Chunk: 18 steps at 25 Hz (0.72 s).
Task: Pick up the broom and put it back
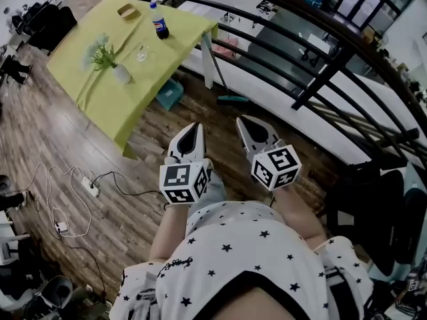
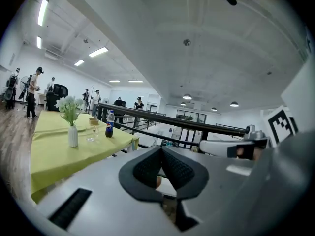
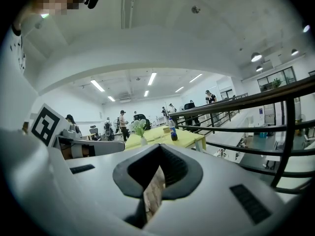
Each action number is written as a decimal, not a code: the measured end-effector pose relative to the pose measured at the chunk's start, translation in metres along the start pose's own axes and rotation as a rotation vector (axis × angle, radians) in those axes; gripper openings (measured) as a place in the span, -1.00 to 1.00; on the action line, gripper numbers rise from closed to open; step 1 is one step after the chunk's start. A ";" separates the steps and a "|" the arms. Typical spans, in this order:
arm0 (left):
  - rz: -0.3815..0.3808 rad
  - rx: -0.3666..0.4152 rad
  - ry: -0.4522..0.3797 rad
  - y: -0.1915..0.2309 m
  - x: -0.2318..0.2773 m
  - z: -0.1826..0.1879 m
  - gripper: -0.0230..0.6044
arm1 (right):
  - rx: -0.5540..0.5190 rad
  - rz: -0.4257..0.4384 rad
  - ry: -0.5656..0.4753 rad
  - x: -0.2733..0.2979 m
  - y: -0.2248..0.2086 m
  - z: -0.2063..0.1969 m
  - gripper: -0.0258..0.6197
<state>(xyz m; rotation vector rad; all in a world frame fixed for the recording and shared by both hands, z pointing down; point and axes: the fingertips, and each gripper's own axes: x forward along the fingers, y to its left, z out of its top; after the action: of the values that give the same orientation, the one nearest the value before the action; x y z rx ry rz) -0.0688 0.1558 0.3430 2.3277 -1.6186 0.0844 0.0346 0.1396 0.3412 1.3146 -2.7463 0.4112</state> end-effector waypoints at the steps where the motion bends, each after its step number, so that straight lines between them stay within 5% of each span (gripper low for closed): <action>1: 0.000 -0.004 0.000 0.008 0.007 0.003 -0.89 | -0.001 -0.002 -0.002 0.010 -0.002 0.003 -0.94; 18: -0.082 -0.007 0.049 0.126 0.125 0.040 -0.89 | -0.016 -0.069 -0.012 0.174 -0.037 0.041 -0.94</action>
<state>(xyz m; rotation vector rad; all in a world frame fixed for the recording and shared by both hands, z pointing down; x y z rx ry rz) -0.1449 -0.0089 0.3594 2.3651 -1.4960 0.1169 -0.0444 -0.0249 0.3406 1.4081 -2.6990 0.3766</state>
